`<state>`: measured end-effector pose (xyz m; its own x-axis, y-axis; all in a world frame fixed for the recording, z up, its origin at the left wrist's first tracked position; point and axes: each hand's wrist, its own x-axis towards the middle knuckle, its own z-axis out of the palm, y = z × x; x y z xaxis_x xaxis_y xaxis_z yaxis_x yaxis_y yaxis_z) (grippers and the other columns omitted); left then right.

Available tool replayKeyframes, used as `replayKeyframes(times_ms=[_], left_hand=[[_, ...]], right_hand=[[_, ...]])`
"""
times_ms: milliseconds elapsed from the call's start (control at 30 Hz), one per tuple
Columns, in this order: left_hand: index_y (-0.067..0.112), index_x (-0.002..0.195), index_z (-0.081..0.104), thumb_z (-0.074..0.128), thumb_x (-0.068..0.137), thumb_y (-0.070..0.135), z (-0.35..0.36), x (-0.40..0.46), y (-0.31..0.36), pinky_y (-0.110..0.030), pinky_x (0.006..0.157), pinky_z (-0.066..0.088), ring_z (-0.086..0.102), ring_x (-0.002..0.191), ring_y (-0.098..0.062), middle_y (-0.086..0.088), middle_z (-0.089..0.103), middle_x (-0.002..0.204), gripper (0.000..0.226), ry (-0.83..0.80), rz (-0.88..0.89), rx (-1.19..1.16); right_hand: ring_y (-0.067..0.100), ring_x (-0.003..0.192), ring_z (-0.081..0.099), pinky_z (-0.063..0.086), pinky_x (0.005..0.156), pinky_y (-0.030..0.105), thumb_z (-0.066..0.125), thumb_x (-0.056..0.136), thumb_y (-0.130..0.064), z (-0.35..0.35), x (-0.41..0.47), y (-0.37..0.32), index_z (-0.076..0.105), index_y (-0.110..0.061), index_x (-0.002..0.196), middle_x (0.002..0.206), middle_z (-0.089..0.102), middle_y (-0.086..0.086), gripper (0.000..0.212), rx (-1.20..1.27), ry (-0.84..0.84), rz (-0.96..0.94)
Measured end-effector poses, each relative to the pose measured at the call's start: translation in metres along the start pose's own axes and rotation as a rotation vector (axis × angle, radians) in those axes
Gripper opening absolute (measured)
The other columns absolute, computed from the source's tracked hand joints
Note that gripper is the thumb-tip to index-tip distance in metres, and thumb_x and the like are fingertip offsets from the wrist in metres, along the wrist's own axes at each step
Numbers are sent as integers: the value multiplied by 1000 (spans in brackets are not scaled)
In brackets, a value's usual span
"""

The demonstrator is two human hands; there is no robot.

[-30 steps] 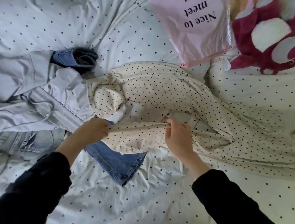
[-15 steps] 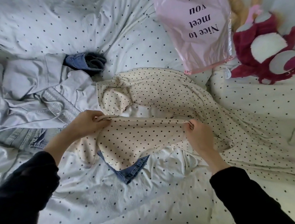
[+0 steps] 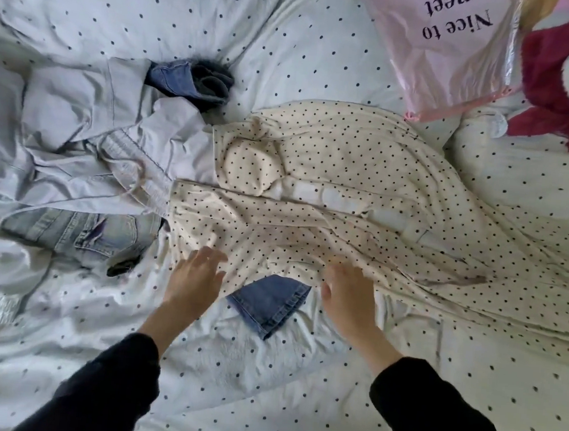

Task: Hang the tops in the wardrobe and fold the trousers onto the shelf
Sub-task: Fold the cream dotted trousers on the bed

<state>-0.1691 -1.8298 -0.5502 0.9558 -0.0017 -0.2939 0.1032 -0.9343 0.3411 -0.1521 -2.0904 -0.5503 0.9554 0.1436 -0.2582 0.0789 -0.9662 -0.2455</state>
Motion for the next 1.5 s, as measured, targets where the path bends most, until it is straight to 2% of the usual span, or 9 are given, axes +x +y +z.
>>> replayKeyframes(times_ms=[100, 267, 500, 733, 900, 1000, 1133, 1233, 1500], left_hand=[[12, 115, 62, 79, 71, 10, 43, -19, 2, -43, 82, 52, 62, 100, -30, -11, 60, 116, 47, -89, 68, 27], [13, 110, 67, 71, 56, -19, 63, -2, -13, -45, 75, 53, 64, 94, -34, -13, 65, 105, 63, 45, 74, 175], [1, 89, 73, 72, 68, -14, 18, -8, -29, -42, 53, 54, 58, 63, -33, -21, 59, 77, 26, 3, 37, 120], [16, 103, 71, 61, 88, 16, 2, -24, -38, -45, 92, 45, 55, 100, -29, -12, 58, 113, 18, -218, -202, 362], [27, 123, 56, 46, 88, 13, 14, -17, -15, -36, 96, 38, 44, 118, -21, -2, 47, 129, 38, -529, -239, 487], [24, 121, 59, 45, 87, 12, 16, -5, -5, -37, 98, 37, 44, 122, -22, -3, 47, 132, 38, -436, -231, 405], [13, 122, 58, 49, 87, 2, 14, 18, 6, -42, 101, 37, 48, 117, -27, -12, 49, 130, 38, -141, -91, 198], [7, 124, 56, 49, 84, -8, 13, 43, 26, -46, 96, 41, 50, 114, -32, -16, 53, 126, 43, -14, 79, 130], [17, 120, 62, 49, 93, 4, 44, 96, 126, -40, 103, 31, 47, 123, -27, -6, 58, 128, 33, -104, 436, 68]], right_hand=[[27, 84, 63, 50, 65, 39, 83, 61, -17, 33, -13, 7, 62, -13, 105, 96, 64, 7, 49, -166, -10, -41], [33, 98, 59, 48, 73, 43, 70, 56, 5, 49, 5, 20, 61, -7, 108, 106, 62, 12, 54, -276, -5, -7], [28, 69, 63, 49, 67, 40, 57, 71, -4, 24, -9, 5, 68, -6, 76, 73, 67, 9, 12, -64, -2, -28], [16, 78, 40, 38, 83, 32, 44, 91, -3, 12, -48, -6, 62, -10, 94, 80, 51, 1, 19, 69, -324, -108], [16, 73, 48, 40, 71, 30, 42, 92, -7, 20, -44, 3, 58, -16, 80, 76, 51, -4, 22, 116, -426, -100], [20, 79, 54, 45, 75, 35, 39, 95, -10, 12, -35, 10, 60, -15, 90, 80, 54, -3, 22, 148, -366, -62], [28, 99, 61, 48, 88, 44, 44, 92, -7, 3, -9, 30, 63, -7, 98, 98, 66, 7, 20, 84, -87, 20], [30, 108, 56, 44, 90, 45, 50, 91, -6, -9, 10, 53, 59, -7, 119, 115, 63, 12, 30, -117, -58, 101], [28, 112, 52, 34, 97, 44, 54, 88, -14, -20, 6, 113, 63, -17, 107, 112, 61, 5, 21, -471, -249, 230]])
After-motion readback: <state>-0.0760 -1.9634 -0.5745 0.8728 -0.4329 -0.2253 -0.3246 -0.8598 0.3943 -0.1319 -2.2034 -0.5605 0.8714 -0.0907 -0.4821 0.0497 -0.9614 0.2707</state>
